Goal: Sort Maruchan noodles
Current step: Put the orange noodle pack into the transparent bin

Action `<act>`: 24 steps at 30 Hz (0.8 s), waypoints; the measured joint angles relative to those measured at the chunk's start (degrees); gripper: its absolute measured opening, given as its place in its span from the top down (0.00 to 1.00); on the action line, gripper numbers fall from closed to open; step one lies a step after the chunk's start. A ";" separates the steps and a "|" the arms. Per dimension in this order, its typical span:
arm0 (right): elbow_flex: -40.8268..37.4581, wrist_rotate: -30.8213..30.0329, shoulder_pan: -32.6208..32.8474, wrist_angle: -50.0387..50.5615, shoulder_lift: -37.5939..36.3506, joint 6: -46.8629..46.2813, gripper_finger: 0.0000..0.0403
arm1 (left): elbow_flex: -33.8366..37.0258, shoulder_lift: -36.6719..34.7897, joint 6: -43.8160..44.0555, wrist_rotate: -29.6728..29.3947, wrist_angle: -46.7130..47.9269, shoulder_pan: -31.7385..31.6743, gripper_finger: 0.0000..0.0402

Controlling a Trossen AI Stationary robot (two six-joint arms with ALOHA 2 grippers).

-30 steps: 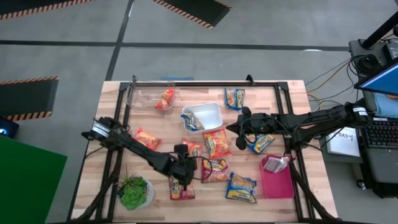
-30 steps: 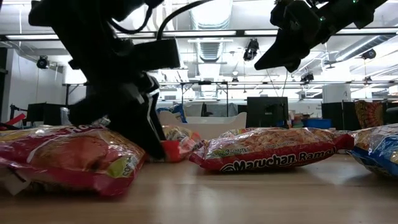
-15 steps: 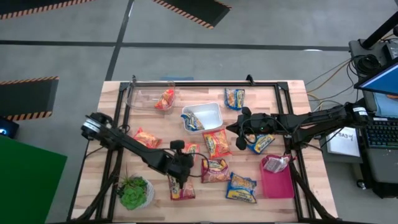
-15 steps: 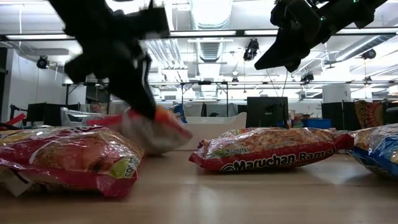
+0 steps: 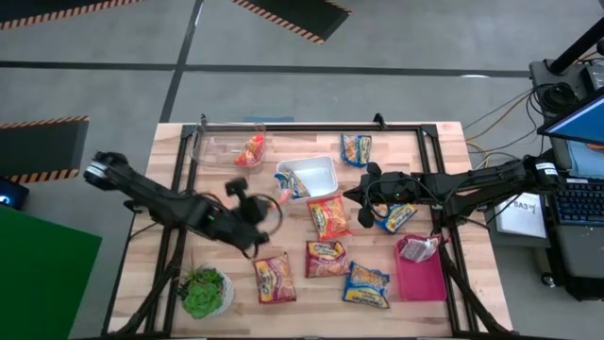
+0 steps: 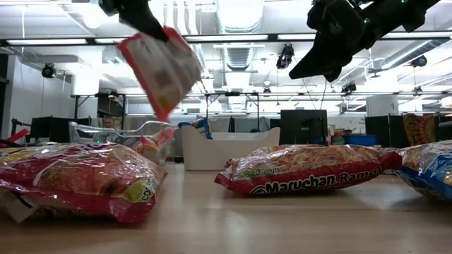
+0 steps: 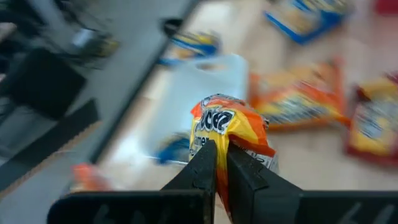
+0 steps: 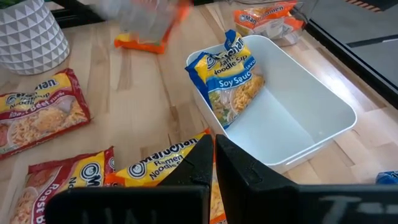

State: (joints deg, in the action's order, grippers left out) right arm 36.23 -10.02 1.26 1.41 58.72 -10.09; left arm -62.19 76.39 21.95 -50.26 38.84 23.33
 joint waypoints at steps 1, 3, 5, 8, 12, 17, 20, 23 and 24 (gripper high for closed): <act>0.00 0.00 0.00 -0.04 0.00 0.00 0.98 | 0.00 -1.81 0.10 -1.57 0.77 -0.58 1.00; 0.00 0.00 0.00 -0.02 0.00 0.00 0.98 | 0.00 -5.54 0.01 -3.32 2.46 -2.23 1.00; 0.00 0.00 0.00 -0.01 0.00 0.00 0.98 | 0.00 -9.06 -0.02 -3.35 4.05 -5.27 1.00; 0.00 0.00 0.00 -0.03 0.00 0.00 0.98 | 0.00 -13.69 0.99 -3.23 6.72 -11.60 1.00; 0.00 0.00 0.00 0.00 0.00 0.00 0.98 | 0.00 -18.40 0.08 1.88 9.84 -23.32 1.00; 0.00 0.00 0.00 0.00 0.00 0.20 0.98 | 0.00 -20.93 -3.20 15.47 11.34 -42.60 1.00; 0.00 0.00 0.00 0.00 0.00 0.26 0.98 | 0.00 -20.30 -4.76 24.32 12.32 -54.47 1.00; 0.00 0.00 0.00 0.00 0.00 0.72 0.98 | 0.02 -18.47 -6.27 32.23 13.53 -65.27 1.00; 0.00 0.00 0.00 0.02 0.00 0.76 0.98 | 0.04 -17.66 -7.13 34.21 13.80 -68.30 1.00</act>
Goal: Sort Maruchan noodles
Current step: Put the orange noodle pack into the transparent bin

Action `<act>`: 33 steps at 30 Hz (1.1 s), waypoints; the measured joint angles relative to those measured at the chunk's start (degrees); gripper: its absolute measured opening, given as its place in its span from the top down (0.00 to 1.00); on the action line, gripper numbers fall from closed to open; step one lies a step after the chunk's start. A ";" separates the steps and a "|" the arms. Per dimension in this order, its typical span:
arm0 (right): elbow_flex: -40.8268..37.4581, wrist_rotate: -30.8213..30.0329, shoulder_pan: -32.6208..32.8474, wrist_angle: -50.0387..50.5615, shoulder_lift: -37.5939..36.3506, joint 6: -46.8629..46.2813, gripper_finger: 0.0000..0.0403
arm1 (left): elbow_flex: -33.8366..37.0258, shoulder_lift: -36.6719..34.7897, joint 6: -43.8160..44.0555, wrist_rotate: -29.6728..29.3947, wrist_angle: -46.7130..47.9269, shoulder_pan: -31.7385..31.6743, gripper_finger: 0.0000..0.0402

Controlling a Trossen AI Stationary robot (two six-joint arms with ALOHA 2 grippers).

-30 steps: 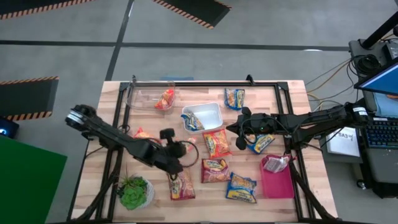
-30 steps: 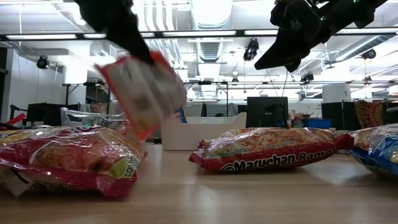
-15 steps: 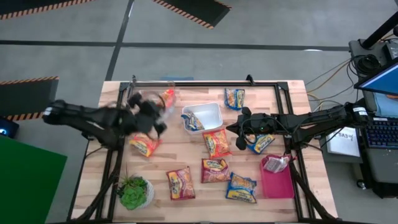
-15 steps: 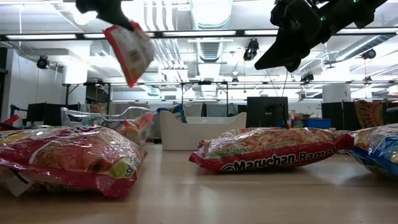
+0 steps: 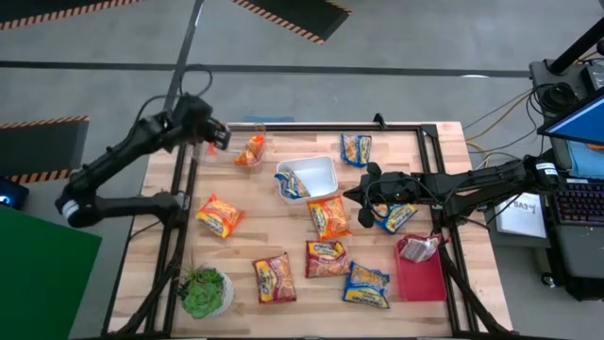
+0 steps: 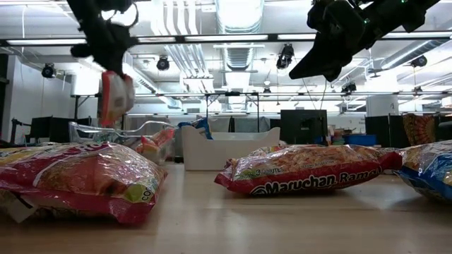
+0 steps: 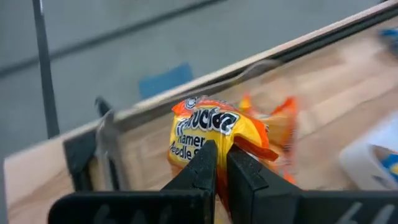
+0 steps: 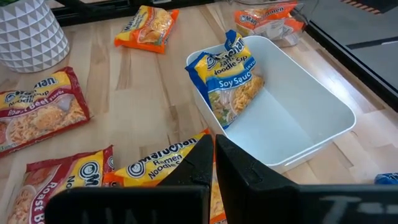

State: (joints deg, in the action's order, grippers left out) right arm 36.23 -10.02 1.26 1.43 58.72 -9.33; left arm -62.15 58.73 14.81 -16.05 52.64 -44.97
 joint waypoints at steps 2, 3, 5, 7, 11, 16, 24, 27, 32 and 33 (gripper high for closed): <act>0.00 -0.01 0.00 -0.01 0.00 0.19 0.98 | 0.01 1.79 -1.60 2.40 0.05 -4.89 1.00; 0.00 0.00 0.00 0.01 0.00 0.21 0.98 | 0.02 2.71 -2.54 3.36 0.06 -6.78 1.00; 0.00 0.00 0.00 0.00 0.00 0.24 0.98 | 0.02 4.59 -4.18 4.54 0.07 -9.58 1.00; 0.00 0.00 0.00 0.01 0.00 0.27 0.98 | 0.02 6.54 -4.94 4.97 -0.04 -10.84 1.00; -0.02 0.00 0.00 0.22 0.00 0.36 0.98 | 0.02 10.46 -5.34 6.59 -0.32 -10.71 1.00; -0.02 0.00 -0.02 0.27 0.00 0.38 0.98 | 0.05 16.09 -5.36 5.92 -0.34 -10.82 1.00; -0.02 0.00 -0.02 0.37 0.00 0.37 0.98 | 0.04 25.07 -5.36 -6.70 0.73 -10.69 0.99; -0.02 0.00 -0.02 0.62 0.00 0.36 0.98 | 0.02 27.02 -5.99 -7.44 1.14 -10.38 0.96; -0.02 -0.02 -0.02 1.09 0.00 0.36 0.98 | -0.02 28.06 -6.64 -9.90 1.29 -10.42 0.93; -0.02 -0.02 -0.02 1.14 0.00 0.36 0.98 | -0.02 28.14 -6.85 -9.99 1.43 -10.42 0.93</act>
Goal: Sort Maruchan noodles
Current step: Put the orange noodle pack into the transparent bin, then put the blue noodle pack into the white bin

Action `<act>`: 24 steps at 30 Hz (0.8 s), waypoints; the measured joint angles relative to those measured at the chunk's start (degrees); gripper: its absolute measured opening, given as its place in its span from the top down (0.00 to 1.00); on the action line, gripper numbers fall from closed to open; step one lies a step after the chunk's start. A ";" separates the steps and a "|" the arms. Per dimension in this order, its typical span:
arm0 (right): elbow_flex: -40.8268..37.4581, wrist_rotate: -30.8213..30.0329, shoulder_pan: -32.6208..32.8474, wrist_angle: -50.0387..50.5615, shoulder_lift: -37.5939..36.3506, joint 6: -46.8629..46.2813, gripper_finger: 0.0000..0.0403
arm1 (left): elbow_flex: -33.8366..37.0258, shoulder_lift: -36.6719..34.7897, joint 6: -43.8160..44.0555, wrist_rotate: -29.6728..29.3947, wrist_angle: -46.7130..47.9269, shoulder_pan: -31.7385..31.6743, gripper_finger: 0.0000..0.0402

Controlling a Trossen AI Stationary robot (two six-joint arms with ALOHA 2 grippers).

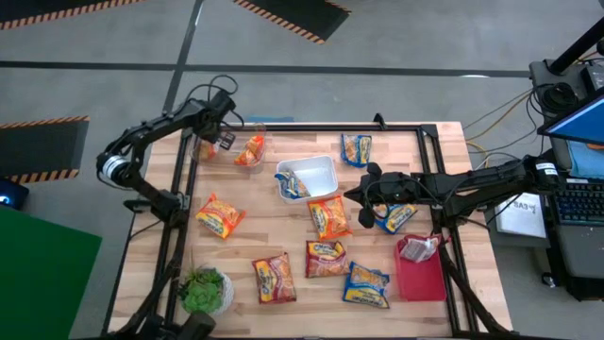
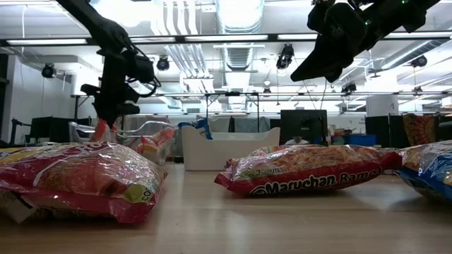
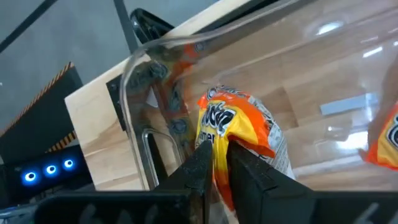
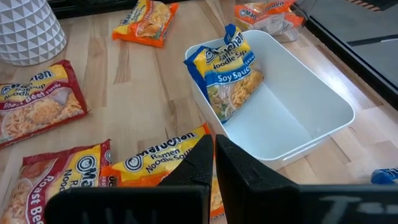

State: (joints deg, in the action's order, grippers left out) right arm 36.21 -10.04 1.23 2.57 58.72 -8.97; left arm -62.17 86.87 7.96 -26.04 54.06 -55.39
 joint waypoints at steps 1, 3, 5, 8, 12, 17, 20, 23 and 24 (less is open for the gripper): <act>0.00 0.00 0.00 0.00 0.00 0.00 0.98 | 0.00 -0.02 -0.18 0.02 0.11 0.06 0.93; 0.00 0.00 0.00 0.00 0.00 0.00 0.98 | 0.00 -0.11 -0.94 0.02 0.13 0.10 0.92; 0.00 -0.01 0.00 0.07 0.00 -0.02 0.98 | 0.00 -0.11 -2.05 -0.44 0.19 0.09 0.92; 0.00 -0.02 0.00 0.11 0.00 -0.37 0.98 | -0.53 -0.11 -2.94 -1.57 1.37 0.08 0.92; 0.00 -0.02 0.00 0.11 0.00 -0.38 0.98 | -2.85 -0.11 -3.44 -4.21 2.24 0.08 0.92; 0.00 -0.03 0.00 0.12 0.00 -0.39 0.98 | -5.97 -0.13 -5.39 -12.19 2.58 0.08 0.92; 0.00 -0.04 -0.01 0.13 0.00 -0.38 0.98 | -7.16 -0.13 -6.24 -15.52 2.58 -0.03 0.92; 0.00 -0.04 -0.02 0.17 0.00 -0.39 0.98 | -8.15 -0.14 -5.45 -15.07 2.88 0.26 0.92; 0.00 -0.04 -0.02 0.17 0.00 -0.39 0.98 | -8.45 -0.17 -5.12 -13.97 3.50 0.61 0.92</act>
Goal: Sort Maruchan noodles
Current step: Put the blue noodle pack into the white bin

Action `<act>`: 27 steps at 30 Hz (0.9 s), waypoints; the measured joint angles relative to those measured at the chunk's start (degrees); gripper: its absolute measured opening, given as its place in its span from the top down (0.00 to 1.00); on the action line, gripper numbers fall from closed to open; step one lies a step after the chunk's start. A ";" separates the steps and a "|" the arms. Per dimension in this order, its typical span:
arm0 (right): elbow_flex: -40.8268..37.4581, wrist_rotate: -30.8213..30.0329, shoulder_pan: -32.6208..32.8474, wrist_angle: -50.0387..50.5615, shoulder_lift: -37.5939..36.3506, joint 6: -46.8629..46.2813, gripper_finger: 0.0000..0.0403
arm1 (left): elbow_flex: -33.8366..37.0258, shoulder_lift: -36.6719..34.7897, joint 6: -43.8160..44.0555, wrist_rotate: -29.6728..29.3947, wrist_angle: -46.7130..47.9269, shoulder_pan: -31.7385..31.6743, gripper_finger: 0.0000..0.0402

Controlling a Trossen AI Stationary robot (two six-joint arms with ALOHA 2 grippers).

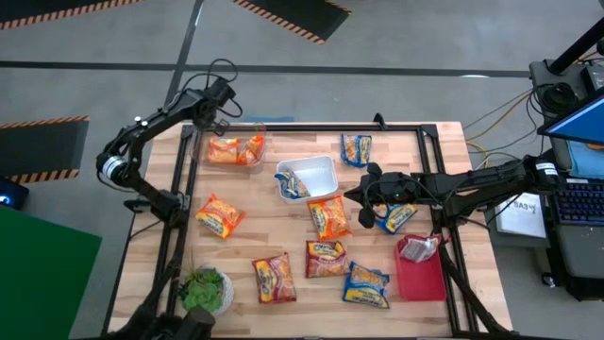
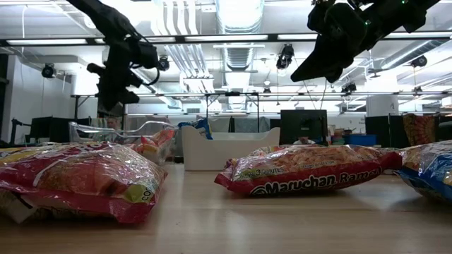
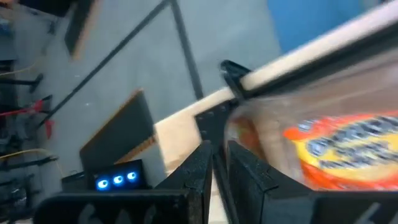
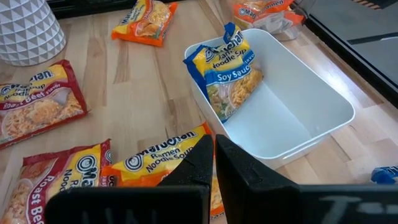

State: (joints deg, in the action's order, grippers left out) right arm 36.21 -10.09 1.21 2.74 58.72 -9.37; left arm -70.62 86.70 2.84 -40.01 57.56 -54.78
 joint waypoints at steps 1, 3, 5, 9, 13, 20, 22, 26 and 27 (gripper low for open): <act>0.00 0.00 0.00 0.00 0.00 0.00 0.98 | -0.28 -0.07 0.41 1.77 0.67 0.53 0.92; 0.00 0.00 0.00 0.00 0.00 0.00 0.98 | -0.72 -0.36 0.84 6.82 1.20 1.97 0.92; 0.00 0.00 0.00 0.00 0.00 -0.15 0.98 | -0.87 -0.95 1.53 11.82 1.78 4.21 0.92; 0.00 -0.01 0.00 0.01 0.00 -1.17 0.98 | -0.89 -3.23 2.89 15.50 1.77 11.43 0.92; 0.00 0.00 0.00 0.04 0.00 -3.37 0.98 | -0.68 -6.38 4.34 15.54 1.71 20.74 0.92; 0.00 0.01 0.18 1.33 2.15 -14.39 0.98 | -0.57 -11.47 7.54 15.55 -0.57 40.82 0.92; 0.00 0.08 0.46 2.86 3.33 -18.53 0.98 | -0.33 -12.42 7.96 15.54 -3.26 47.01 0.92; 0.00 3.93 0.81 6.45 4.98 -27.35 0.98 | 0.83 -12.88 7.20 15.46 -11.37 58.56 0.92; 0.00 5.78 0.80 7.50 5.08 -29.60 0.98 | 1.05 -12.72 6.28 15.42 -13.25 61.32 0.92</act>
State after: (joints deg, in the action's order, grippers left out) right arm 36.21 -4.31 2.01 10.25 63.80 -38.97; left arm -69.57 73.98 9.12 -24.60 44.32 6.54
